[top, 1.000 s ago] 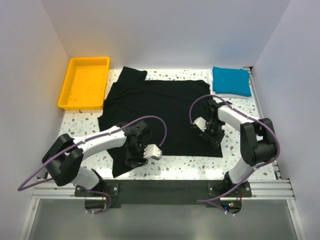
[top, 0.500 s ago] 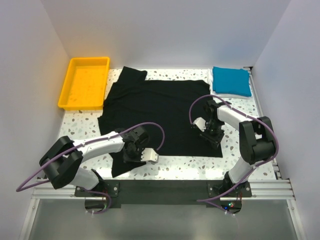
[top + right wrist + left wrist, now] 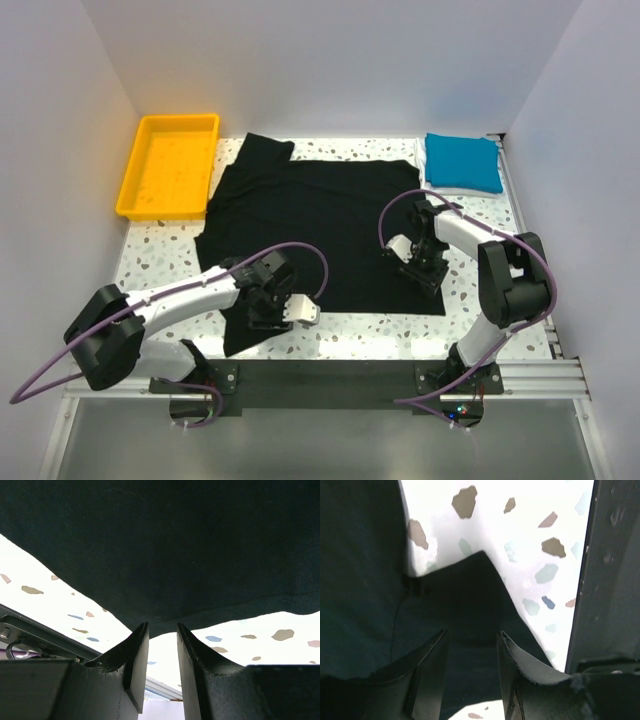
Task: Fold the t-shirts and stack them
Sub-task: Fold the tshirt
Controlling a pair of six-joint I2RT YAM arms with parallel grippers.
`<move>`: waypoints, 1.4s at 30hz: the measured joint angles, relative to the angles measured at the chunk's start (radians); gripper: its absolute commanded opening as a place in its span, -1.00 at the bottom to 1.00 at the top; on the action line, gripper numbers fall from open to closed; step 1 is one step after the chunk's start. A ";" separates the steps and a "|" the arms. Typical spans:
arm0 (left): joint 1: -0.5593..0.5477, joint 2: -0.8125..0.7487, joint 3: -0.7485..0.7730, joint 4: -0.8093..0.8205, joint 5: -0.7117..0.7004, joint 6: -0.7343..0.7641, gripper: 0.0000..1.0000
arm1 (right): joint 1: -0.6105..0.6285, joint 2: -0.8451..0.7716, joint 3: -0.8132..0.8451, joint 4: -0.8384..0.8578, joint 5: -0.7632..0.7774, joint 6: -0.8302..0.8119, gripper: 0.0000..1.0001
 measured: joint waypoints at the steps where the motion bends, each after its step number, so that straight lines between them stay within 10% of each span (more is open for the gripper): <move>1: -0.007 -0.014 -0.014 0.021 -0.003 -0.003 -0.04 | 0.000 0.000 0.000 0.000 0.000 0.000 -0.35; 9: -0.060 -0.013 -0.108 0.128 -0.046 -0.019 0.22 | -0.002 0.000 -0.010 0.000 0.004 0.000 -0.35; 16: -0.114 -0.016 -0.117 0.124 -0.056 -0.035 -0.97 | -0.008 0.008 -0.011 0.000 0.007 0.000 -0.36; 27: -0.115 0.108 0.199 -0.087 0.068 0.009 -1.00 | -0.009 0.023 -0.011 0.000 0.007 0.000 -0.38; 33: -0.115 0.272 0.301 -0.022 0.103 -0.009 -0.13 | -0.009 0.026 -0.011 0.000 0.007 0.000 -0.35; 42: -0.111 0.042 0.120 -0.006 0.083 -0.025 -0.03 | -0.021 -0.014 -0.008 -0.019 0.000 -0.013 -0.35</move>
